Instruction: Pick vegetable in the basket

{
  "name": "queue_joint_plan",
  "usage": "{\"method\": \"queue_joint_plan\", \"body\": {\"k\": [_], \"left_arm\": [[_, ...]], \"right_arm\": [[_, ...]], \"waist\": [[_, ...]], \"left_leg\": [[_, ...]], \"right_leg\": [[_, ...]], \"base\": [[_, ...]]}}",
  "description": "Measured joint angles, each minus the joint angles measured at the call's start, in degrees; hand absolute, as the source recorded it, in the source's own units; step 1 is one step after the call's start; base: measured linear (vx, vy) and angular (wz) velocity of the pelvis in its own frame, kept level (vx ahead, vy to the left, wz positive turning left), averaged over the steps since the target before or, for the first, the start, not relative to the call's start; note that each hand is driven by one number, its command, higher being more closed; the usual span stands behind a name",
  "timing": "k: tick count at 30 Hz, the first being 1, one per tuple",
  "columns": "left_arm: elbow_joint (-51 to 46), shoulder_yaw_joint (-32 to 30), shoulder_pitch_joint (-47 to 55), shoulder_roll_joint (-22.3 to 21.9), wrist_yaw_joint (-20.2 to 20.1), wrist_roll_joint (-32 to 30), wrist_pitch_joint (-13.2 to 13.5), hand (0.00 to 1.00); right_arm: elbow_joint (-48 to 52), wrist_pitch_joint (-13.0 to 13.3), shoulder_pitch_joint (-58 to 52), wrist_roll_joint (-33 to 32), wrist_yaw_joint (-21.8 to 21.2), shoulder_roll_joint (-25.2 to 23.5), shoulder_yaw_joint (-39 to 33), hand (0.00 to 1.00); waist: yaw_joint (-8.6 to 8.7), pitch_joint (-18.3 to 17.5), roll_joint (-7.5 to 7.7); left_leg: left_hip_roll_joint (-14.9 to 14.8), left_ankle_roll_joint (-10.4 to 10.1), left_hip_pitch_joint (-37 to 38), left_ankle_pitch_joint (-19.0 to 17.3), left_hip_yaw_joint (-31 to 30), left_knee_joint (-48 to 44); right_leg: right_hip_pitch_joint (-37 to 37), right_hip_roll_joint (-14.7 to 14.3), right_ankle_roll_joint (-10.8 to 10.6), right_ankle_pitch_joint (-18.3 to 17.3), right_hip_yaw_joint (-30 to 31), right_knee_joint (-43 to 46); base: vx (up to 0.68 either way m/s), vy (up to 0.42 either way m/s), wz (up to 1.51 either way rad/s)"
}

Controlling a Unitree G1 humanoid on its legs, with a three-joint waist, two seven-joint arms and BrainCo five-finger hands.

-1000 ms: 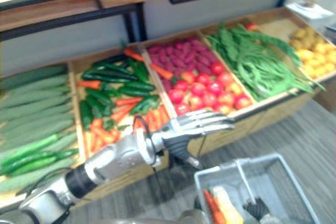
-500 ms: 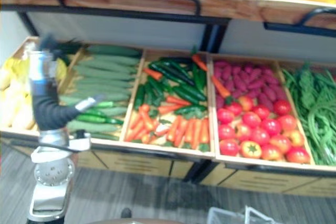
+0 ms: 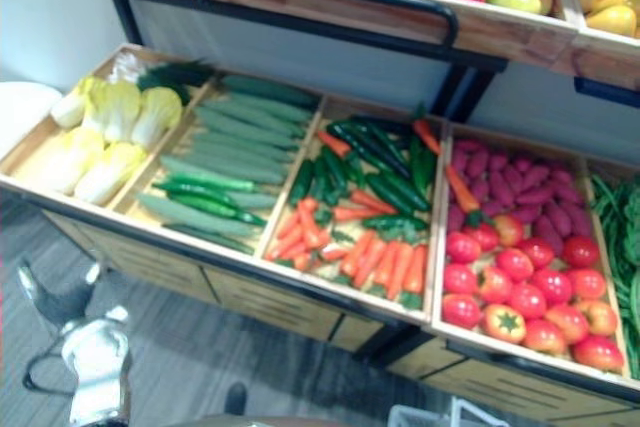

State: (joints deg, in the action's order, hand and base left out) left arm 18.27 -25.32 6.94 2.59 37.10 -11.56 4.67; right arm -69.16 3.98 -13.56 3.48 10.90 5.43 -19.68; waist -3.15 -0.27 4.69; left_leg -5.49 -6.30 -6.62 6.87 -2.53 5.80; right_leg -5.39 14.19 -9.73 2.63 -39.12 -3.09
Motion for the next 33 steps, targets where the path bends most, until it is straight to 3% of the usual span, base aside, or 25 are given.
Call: {"method": "queue_joint_plan", "body": {"k": [3,5,8,9,11,14,15,20,28,33], "left_arm": [[14.23,-3.30,0.46,3.08,-2.41,-0.16,-2.55,0.00],[19.28,-3.80,2.00,4.99,-2.98,-0.22,-2.88,0.00],[30.63,-1.99,4.27,9.61,-11.66,-1.32,-3.27,0.00],[35.36,-0.61,4.57,11.10,-17.87,-3.91,-3.38,0.00],[38.23,1.71,4.72,11.32,-22.09,-5.82,-3.39,0.00],[40.79,8.37,5.39,11.04,-28.25,-12.53,-2.64,0.00],[42.66,16.44,5.09,11.04,-30.72,-17.96,-0.98,0.00],[42.70,16.60,5.09,10.96,-30.71,-17.74,-0.98,0.00],[45.69,14.67,4.51,5.89,-28.98,0.49,-1.04,0.00],[47.69,12.44,4.33,3.70,-28.57,12.19,-1.03,0.00]], "right_arm": [[1.15,-0.18,0.07,0.24,0.08,0.07,0.00,1.00],[1.34,-0.17,0.50,0.50,0.07,0.14,0.00,1.00],[1.35,-0.18,1.20,0.46,-0.05,0.49,-0.29,1.00],[1.34,-0.18,1.35,0.46,-0.69,0.84,-0.68,1.00],[1.33,-0.29,1.75,0.37,-1.58,1.50,-1.05,1.00],[1.33,-0.32,2.26,-0.02,-2.22,2.35,-1.27,1.00],[1.29,-0.15,4.45,-1.66,-2.55,3.13,-1.22,1.00],[1.29,-0.14,4.44,-1.66,-2.56,3.11,-1.21,1.00],[1.44,0.11,4.36,-2.32,-3.10,2.59,-0.55,1.00],[1.42,0.12,3.59,-3.05,-4.61,1.80,-0.55,1.00]], "waist": [[0.88,-0.07,0.10],[1.19,-0.05,0.10],[1.49,-0.09,-0.04],[1.56,-0.10,-0.18],[1.71,-0.04,-0.43],[2.46,-0.22,-1.08],[4.62,2.60,-2.82],[4.61,2.59,-2.80],[4.56,2.98,-3.33],[4.61,4.30,-3.17]], "left_leg": [[-0.42,-0.24,0.51,-0.53,0.71,0.00],[-0.78,-0.51,1.27,-0.95,2.06,0.00],[-1.63,-1.14,3.30,-1.81,4.90,-0.01],[-1.91,-1.25,4.13,-2.12,5.92,-0.02],[-2.10,-1.22,4.89,-2.41,7.15,-0.03],[-2.20,-1.27,6.03,-2.94,8.63,-0.04],[-2.30,-1.52,5.92,-3.19,8.53,-0.09],[-2.30,-1.52,6.04,-3.19,8.75,-0.10],[-2.46,-1.44,8.09,-3.56,11.32,0.05],[-2.39,-1.35,9.22,-3.63,11.33,0.07]], "right_leg": [[0.05,-0.39,0.10,-0.06,0.91,-0.47],[0.12,-0.55,0.15,-0.05,2.12,-0.73],[0.16,-0.90,0.54,-0.14,5.04,-0.77],[0.21,-1.03,0.63,-0.20,6.34,-0.73],[0.40,-1.05,0.65,-0.19,7.63,-0.69],[0.39,-0.98,0.63,-0.20,9.21,-0.67],[1.16,-0.71,0.23,-1.43,9.24,0.99],[1.18,-0.71,0.23,-1.42,9.47,1.02],[0.85,-0.61,0.36,-1.62,11.75,1.56],[0.82,0.51,0.15,-4.36,11.96,5.99]], "base": [[0.01,-0.027,-0.14],[0.03,-0.027,-0.37],[0.05,-0.034,-0.50],[0.03,-0.030,-0.39],[0.04,-0.033,-0.38],[0.02,-0.019,-0.28],[0.00,-0.004,-0.04],[0.00,0.000,-0.02],[0.00,-0.008,-0.14],[-0.01,-0.005,0.03]]}}
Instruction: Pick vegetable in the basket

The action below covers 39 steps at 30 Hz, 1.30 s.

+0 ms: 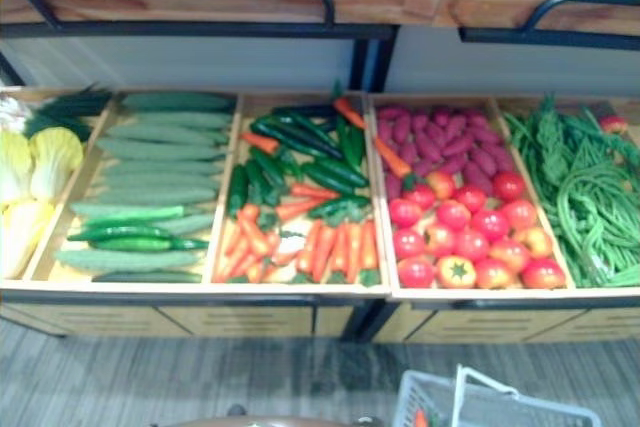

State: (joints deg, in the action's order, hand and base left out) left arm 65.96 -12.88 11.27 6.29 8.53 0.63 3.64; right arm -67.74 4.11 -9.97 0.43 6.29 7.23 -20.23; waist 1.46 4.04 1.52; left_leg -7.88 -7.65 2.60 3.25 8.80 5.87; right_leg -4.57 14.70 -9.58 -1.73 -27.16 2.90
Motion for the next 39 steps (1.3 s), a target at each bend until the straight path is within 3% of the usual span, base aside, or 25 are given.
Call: {"method": "queue_joint_plan", "body": {"k": [3,5,8,9,10,11,12,13,14,16,19,20,24,28,30,32,33,34,37,39], "left_arm": [[-0.04,0.02,-0.45,-0.12,-0.05,0.94,0.01,0.00],[0.02,0.07,-0.46,0.01,-0.02,0.93,-0.04,0.00],[0.36,0.26,-1.85,0.75,0.14,0.77,-0.11,0.00],[0.69,0.08,-2.33,0.84,0.15,0.45,-0.12,0.00],[1.23,-0.59,-3.50,0.84,0.14,0.21,-0.15,0.00],[1.29,-0.93,-3.92,0.64,0.15,0.18,-0.17,0.00],[1.04,-1.26,-4.05,0.21,0.17,-0.85,0.02,0.00],[-0.19,-1.21,-4.53,0.25,0.19,-1.74,-0.07,0.00],[-1.14,-1.17,-5.16,0.35,0.17,-1.93,0.03,0.00],[-1.13,-1.76,-5.66,0.19,0.03,-1.92,-0.04,0.00],[-0.75,-4.49,-6.25,0.18,0.00,-1.90,-0.66,0.00],[-0.86,-5.76,-6.76,0.11,0.00,-1.90,-0.89,0.00],[-1.13,-6.97,-7.67,-1.35,-0.04,-1.93,-1.10,0.00],[-1.44,-7.84,-8.36,-2.06,-0.01,-1.93,-1.06,0.00],[-2.69,-8.83,-8.24,-2.12,0.06,-1.91,-1.07,0.00],[-2.82,-9.55,-7.48,-2.37,0.16,-1.90,-0.98,0.00],[-3.11,-9.43,-6.64,-2.52,0.22,-1.94,-0.53,0.00],[-3.10,-9.41,-6.21,-3.15,0.32,-2.00,-0.43,0.00],[-3.14,-8.73,-4.73,-3.93,0.62,-2.01,-0.02,0.00],[-3.12,-8.59,-4.40,-3.83,0.62,-2.06,0.14,0.00]], "right_arm": [[0.13,0.08,-0.44,-1.01,-0.09,-0.19,-0.18,1.00],[1.92,0.36,-0.05,-0.97,-0.32,-0.27,0.01,1.00],[3.53,1.76,1.43,-1.02,-0.50,-0.54,0.92,1.00],[4.30,1.85,1.58,-1.06,-0.59,-0.76,1.02,1.00],[5.01,2.16,2.13,-1.12,-0.66,-0.75,1.69,1.00],[5.08,2.34,2.30,-1.23,-0.66,-0.65,2.34,1.00],[5.58,2.33,3.48,-1.40,-1.09,-0.14,2.81,1.00],[5.52,1.94,3.50,-1.42,-1.21,-0.29,2.71,1.00],[5.08,1.64,2.67,-1.53,-1.45,-0.59,2.25,1.00],[3.71,1.18,2.01,-1.38,-1.44,-0.61,1.52,1.00],[1.20,-0.07,3.10,-0.49,-1.44,-0.80,1.55,1.00],[0.98,-0.48,3.67,-0.44,-1.44,-1.12,1.53,1.00],[0.93,-1.13,2.70,-0.48,-0.99,-0.70,1.19,1.00],[0.94,-1.15,1.30,-0.41,-1.05,-1.11,2.96,1.00],[1.28,-0.98,1.38,-0.32,-1.05,-1.36,5.32,1.00],[1.67,-0.76,1.86,-0.19,-1.06,-0.75,7.61,1.00],[1.78,-0.15,2.90,0.31,-1.06,-0.19,8.73,1.00],[1.84,0.57,4.54,1.08,-1.04,1.10,8.88,1.00],[1.79,2.37,6.26,1.90,-0.99,2.45,8.84,1.00],[1.82,2.90,6.33,1.95,-1.01,2.50,8.38,1.00]], "waist": [[0.04,0.55,0.71],[-0.11,0.59,1.16],[0.03,2.10,2.11],[0.00,2.86,2.32],[0.13,3.79,2.14],[-0.08,3.90,1.74],[-0.07,4.67,0.33],[0.16,5.03,0.20],[0.23,5.20,0.18],[0.00,5.17,0.29],[-0.13,5.15,0.92],[-0.12,5.22,1.65],[0.06,5.56,-0.47],[0.22,5.26,-0.90],[0.01,5.41,-0.53],[-0.23,5.40,-0.74],[-0.53,5.58,-0.58],[-0.60,5.77,-1.18],[-1.68,5.74,-1.64],[-1.80,5.69,-1.76]], "left_leg": [[0.63,0.36,0.79,-0.23,0.89,-0.01],[1.03,0.73,0.71,-0.53,4.90,-0.15],[1.82,1.28,1.66,-1.67,14.18,-0.38],[1.75,1.46,2.93,-2.39,17.34,-0.59],[0.80,2.93,2.73,-4.28,22.28,-3.43],[0.04,3.96,2.74,-5.21,24.90,-4.54],[-1.95,4.97,3.25,-6.27,30.51,-5.21],[-2.60,4.99,3.71,-6.37,33.44,-5.36],[-3.16,5.00,4.26,-6.22,36.28,-5.31],[-3.28,4.83,4.75,-5.72,40.94,-5.18],[-5.11,4.72,3.22,-5.65,48.73,-8.33],[-6.35,4.51,2.47,-5.43,51.27,-9.74],[-8.37,3.38,2.71,-2.80,56.61,-9.85],[-11.26,3.30,2.91,-1.70,56.78,-12.71],[-15.96,3.30,2.62,-1.71,56.57,-21.27],[-19.12,3.76,2.57,-1.38,52.53,-28.40],[-19.38,3.42,1.04,-1.79,44.53,-32.13],[-14.94,2.25,-0.76,-5.77,32.57,-31.68],[-5.38,2.61,-2.35,-10.11,14.95,-25.17],[-2.62,2.15,-2.73,-10.04,6.15,-18.94]], "right_leg": [[1.22,1.55,-0.07,-1.50,0.79,3.56],[4.62,2.28,-0.07,-1.29,4.36,4.76],[9.41,1.74,1.44,3.65,12.37,2.99],[10.33,0.92,3.68,6.63,13.40,2.00],[12.13,-0.66,8.78,12.10,13.43,0.63],[11.96,-1.98,11.66,16.66,13.55,-2.95],[12.92,-2.73,13.04,12.83,7.67,1.92],[14.48,-1.44,14.02,4.72,1.10,13.01],[13.58,0.19,13.67,-1.00,-5.02,22.97],[9.67,2.73,12.80,-4.65,-10.51,28.35],[5.41,4.14,9.87,-4.99,-11.15,23.74],[5.26,2.55,7.90,-5.25,-11.70,19.39],[4.45,-3.23,6.95,-5.81,-11.68,9.06],[2.13,-6.68,6.56,-5.87,-12.13,3.80],[1.31,-7.75,6.70,-5.82,-10.81,3.02],[0.67,-8.25,7.06,-5.61,-7.80,2.50],[0.16,-8.33,8.05,-4.92,-3.97,1.81],[0.60,-7.61,8.24,-4.16,-0.35,1.65],[2.27,-7.57,8.19,-3.14,8.15,0.89],[3.09,-8.69,7.85,-3.05,11.76,0.66]], "base": [[-0.01,0.008,-0.01],[-0.04,0.068,-0.73],[-0.02,0.104,-1.55],[-0.07,0.098,-1.71],[-0.10,0.093,-1.87],[-0.15,0.039,-2.16],[-0.21,0.023,-1.84],[-0.21,0.044,-1.88],[-0.15,0.071,-1.31],[-0.10,0.039,-1.36],[-0.02,-0.096,-1.47],[-0.02,-0.236,-1.37],[-0.09,-0.315,-0.85],[-0.12,-0.183,-0.08],[-0.12,-0.073,-0.27],[-0.11,-0.067,-0.77],[-0.08,0.024,-1.43],[-0.05,0.037,-1.53],[-0.08,0.131,-1.57],[-0.07,0.148,-1.26]]}}
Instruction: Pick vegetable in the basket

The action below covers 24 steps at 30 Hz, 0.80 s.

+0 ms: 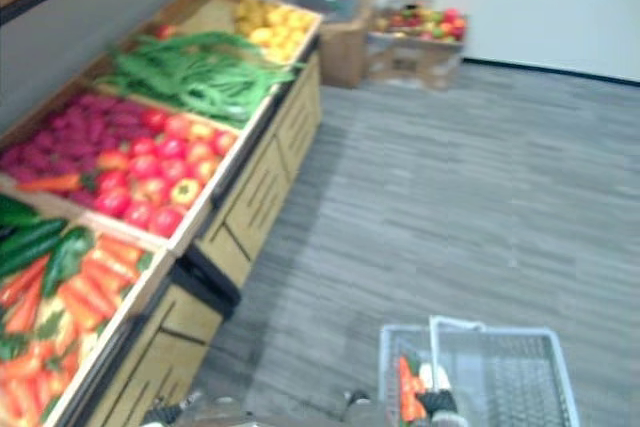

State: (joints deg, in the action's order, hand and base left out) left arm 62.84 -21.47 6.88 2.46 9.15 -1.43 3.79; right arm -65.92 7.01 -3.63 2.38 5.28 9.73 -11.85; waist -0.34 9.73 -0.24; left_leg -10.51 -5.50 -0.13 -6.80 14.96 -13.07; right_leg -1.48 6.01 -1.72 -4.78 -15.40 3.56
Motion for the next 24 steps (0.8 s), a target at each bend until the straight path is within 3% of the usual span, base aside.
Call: {"method": "queue_joint_plan", "body": {"k": [2,4,5,6,8,12,14,15,17,19,21,24], "left_arm": [[0.02,0.56,0.30,0.04,-0.09,-0.34,0.00,0.00],[0.03,0.89,0.41,0.53,-0.18,-1.75,0.02,0.00],[-0.01,1.05,-0.28,1.01,0.05,-2.28,0.15,0.00],[0.06,1.00,-0.26,1.11,0.10,-2.46,0.13,0.00],[0.64,1.45,0.19,1.28,0.61,-3.98,0.04,0.00],[0.99,3.65,-0.22,1.83,0.70,-5.02,0.41,0.00],[1.01,5.47,-0.51,2.04,0.68,-6.09,0.68,0.00],[1.06,6.07,-0.49,2.22,0.63,-6.13,0.69,0.00],[1.10,7.32,-0.46,2.38,0.59,-6.13,0.68,0.00],[1.00,8.31,-0.46,2.75,0.59,-6.13,0.71,0.00],[0.94,8.50,-0.76,2.86,0.58,-6.13,0.71,0.00],[0.93,9.37,-0.82,2.83,0.59,-6.27,0.67,0.00]], "right_arm": [[-0.04,-0.05,-0.01,-0.06,0.20,0.08,-1.42,1.00],[0.00,-0.30,-0.28,-0.07,0.59,-0.17,-1.72,1.00],[-0.27,-0.65,-1.03,-0.05,0.64,-0.67,-2.19,1.00],[-0.39,-0.92,-1.12,0.00,0.60,-0.75,-2.32,1.00],[-0.64,-1.70,-1.30,0.02,0.67,-0.66,-2.85,1.00],[-0.40,-1.52,-1.24,0.52,1.23,-0.07,-3.87,1.00],[-0.42,-1.26,-0.43,1.51,1.12,-0.25,-3.68,1.00],[-0.28,-1.10,0.39,1.71,1.03,-0.60,-3.48,1.00],[-0.16,-1.06,0.88,1.82,1.04,-1.13,-3.51,1.00],[-0.16,-1.06,0.60,2.04,1.12,-1.66,-3.52,1.00],[-0.15,-1.07,0.76,2.05,1.13,-1.98,-3.46,1.00],[-0.15,-1.52,0.38,1.94,1.43,-2.15,-5.08,1.00]], "waist": [[-0.02,-0.17,-0.76],[0.29,-1.02,-0.53],[0.09,-1.16,0.54],[-0.17,-1.06,0.72],[0.08,-1.36,0.76],[0.14,-1.67,0.69],[-0.13,-1.57,0.39],[-0.15,-1.46,0.36],[-0.03,-1.29,0.53],[0.03,-1.43,0.92],[0.03,-1.60,1.23],[0.25,-1.32,0.76]], "left_leg": [[1.05,-1.25,-1.75,0.69,-9.92,5.48],[2.87,-1.38,-2.07,-0.70,-8.97,5.84],[4.18,-1.04,-2.96,-1.55,-6.58,5.25],[4.63,-0.91,-2.99,-1.97,-5.56,4.68],[6.71,0.72,-2.29,-2.49,-3.13,3.80],[8.39,2.53,-1.86,-3.63,-2.90,3.96],[6.60,2.79,-1.05,-4.48,-0.26,4.16],[5.72,2.80,0.21,-4.47,1.62,4.87],[5.44,2.85,2.24,-4.45,3.60,5.65],[6.62,2.87,3.55,-4.46,5.33,6.85],[7.74,2.88,3.29,-4.46,6.79,7.05],[7.44,3.22,4.29,-4.19,8.69,8.29]], "right_leg": [[1.29,-1.30,-1.36,0.52,3.88,-0.47],[2.08,-0.45,-3.17,1.85,7.06,-2.49],[2.37,0.56,-4.47,4.86,8.73,-4.87],[2.44,1.06,-4.77,5.70,9.66,-5.58],[2.44,2.87,-6.27,6.87,12.53,-6.75],[4.61,3.75,-6.93,7.40,14.68,-6.10],[8.23,2.01,-5.18,8.50,11.18,-0.91],[10.27,1.54,-3.58,8.97,6.62,2.75],[11.25,2.95,-1.57,8.47,-2.14,6.42],[11.16,3.53,-1.36,8.34,-5.44,5.62],[10.90,3.91,-1.87,8.68,-4.95,2.34],[10.57,4.53,-1.19,8.37,-7.31,0.96]], "base": [[-0.04,0.182,-0.98],[0.06,0.238,-0.59],[0.12,0.244,-0.51],[0.12,0.224,-0.60],[0.12,0.243,-0.55],[0.08,0.111,-0.51],[0.03,0.044,-0.78],[-0.01,0.030,-0.83],[-0.03,0.006,-0.56],[-0.06,0.001,-0.48],[-0.09,0.025,-0.47],[-0.09,0.004,-0.30]]}}
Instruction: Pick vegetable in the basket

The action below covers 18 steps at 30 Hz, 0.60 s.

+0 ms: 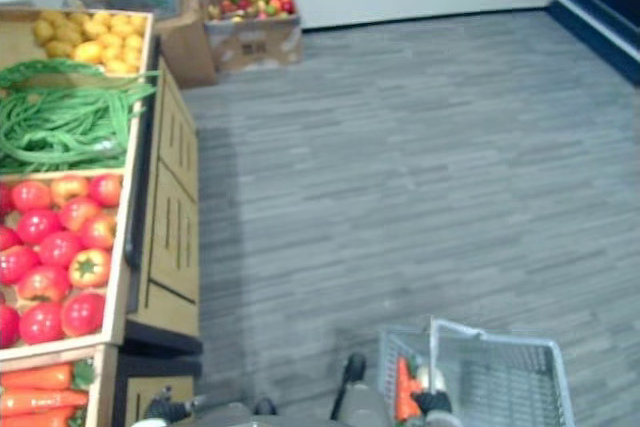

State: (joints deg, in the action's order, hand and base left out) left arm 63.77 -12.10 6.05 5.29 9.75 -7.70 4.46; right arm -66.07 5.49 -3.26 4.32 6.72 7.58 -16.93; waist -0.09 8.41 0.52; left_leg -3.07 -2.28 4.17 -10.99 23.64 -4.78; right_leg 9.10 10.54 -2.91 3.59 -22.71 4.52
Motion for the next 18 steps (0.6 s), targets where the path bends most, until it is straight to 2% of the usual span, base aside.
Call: {"method": "queue_joint_plan", "body": {"k": [2,7,11,12,14,15,17,18], "left_arm": [[-0.03,0.17,0.04,0.46,0.01,-0.10,-0.01,0.00],[-0.11,0.56,-0.03,0.44,0.00,-0.31,0.00,0.00],[-0.10,0.39,0.69,-0.40,0.04,-0.28,-0.01,0.00],[-0.11,0.30,1.03,-0.65,0.04,-0.27,-0.01,0.00],[-0.13,0.07,1.22,-0.48,0.04,-0.24,-0.01,0.00],[-0.46,0.08,1.12,-0.51,0.06,-0.09,-0.01,0.00],[-0.62,0.20,0.89,-0.69,0.07,0.14,-0.01,0.00],[-0.63,0.44,0.84,-0.52,0.05,0.14,-0.01,0.00]], "right_arm": [[0.01,-0.13,-0.96,-0.02,0.26,-0.35,-1.02,1.00],[0.09,-0.48,-2.28,-0.54,0.22,-0.79,-1.25,1.00],[0.08,-1.39,-3.07,-0.36,0.16,-0.75,-1.20,1.00],[0.04,-1.52,-3.15,-0.37,0.14,-0.77,-1.04,1.00],[-0.10,-1.66,-3.19,-0.37,0.10,-0.90,-0.35,1.00],[-0.09,-1.63,-3.26,-0.36,0.07,-0.52,0.11,1.00],[-0.10,-1.64,-3.64,-0.34,0.14,0.64,1.44,1.00],[-0.10,-1.65,-3.78,-0.30,0.16,0.84,1.80,1.00]], "waist": [[-0.02,0.06,0.12],[0.56,-0.21,-0.29],[0.66,-1.63,-1.52],[1.08,-1.85,-1.79],[1.39,-2.15,-1.59],[1.43,-2.06,-1.75],[1.23,-1.67,-2.66],[1.25,-1.23,-2.33]], "left_leg": [[-0.47,-0.29,1.27,0.22,0.61,0.80],[-1.66,-1.73,2.85,0.20,0.66,2.57],[-3.67,-3.15,2.93,-0.61,0.68,1.31],[-4.94,-5.08,2.33,-1.83,0.52,-1.68],[-6.48,-5.49,-0.88,-2.09,-0.82,-9.06],[-7.91,-5.56,-3.95,-1.99,-2.59,-16.50],[-10.55,-6.06,-7.20,-0.25,-2.37,-26.20],[-11.59,-5.99,-9.24,2.22,-2.51,-31.55]], "right_leg": [[-0.61,-0.04,0.34,-0.27,-1.92,0.57],[-1.95,-1.71,0.49,-1.07,-2.28,-0.29],[-3.62,-3.51,0.61,-1.15,-3.53,-2.40],[-4.14,-4.04,0.95,-2.00,-3.98,-2.19],[-4.80,-4.05,1.09,-3.03,-4.84,-2.15],[-5.59,-4.01,1.28,-3.66,-5.22,-2.17],[-7.84,-4.44,1.53,-4.49,-5.39,-2.59],[-9.39,-4.23,1.78,-4.56,-5.57,-3.00]], "base": [[-0.01,-0.061,-0.16],[0.01,-0.068,-0.04],[0.09,-0.029,0.02],[0.14,-0.038,0.08],[0.12,-0.071,0.17],[0.14,-0.133,0.13],[0.17,-0.105,0.08],[0.21,-0.050,0.16]]}}
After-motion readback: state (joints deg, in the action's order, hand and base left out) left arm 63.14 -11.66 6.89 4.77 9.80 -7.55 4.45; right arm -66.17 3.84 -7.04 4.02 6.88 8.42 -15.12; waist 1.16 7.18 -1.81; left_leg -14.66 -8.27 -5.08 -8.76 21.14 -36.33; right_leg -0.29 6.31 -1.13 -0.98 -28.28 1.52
